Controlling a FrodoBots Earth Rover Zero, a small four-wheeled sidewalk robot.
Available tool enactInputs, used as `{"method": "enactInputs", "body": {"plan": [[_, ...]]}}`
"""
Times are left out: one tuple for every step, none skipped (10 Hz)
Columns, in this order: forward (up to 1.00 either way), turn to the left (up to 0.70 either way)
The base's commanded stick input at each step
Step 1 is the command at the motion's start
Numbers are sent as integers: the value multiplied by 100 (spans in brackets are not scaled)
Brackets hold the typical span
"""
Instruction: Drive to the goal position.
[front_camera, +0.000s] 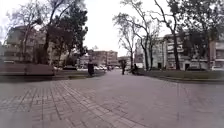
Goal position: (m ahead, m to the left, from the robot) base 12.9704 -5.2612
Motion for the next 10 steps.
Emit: {"method": "enactInputs", "body": {"plan": [[70,0],[70,0],[70,0],[70,0],[70,0],[70,0],[70,0],[70,0],[70,0],[70,0]]}}
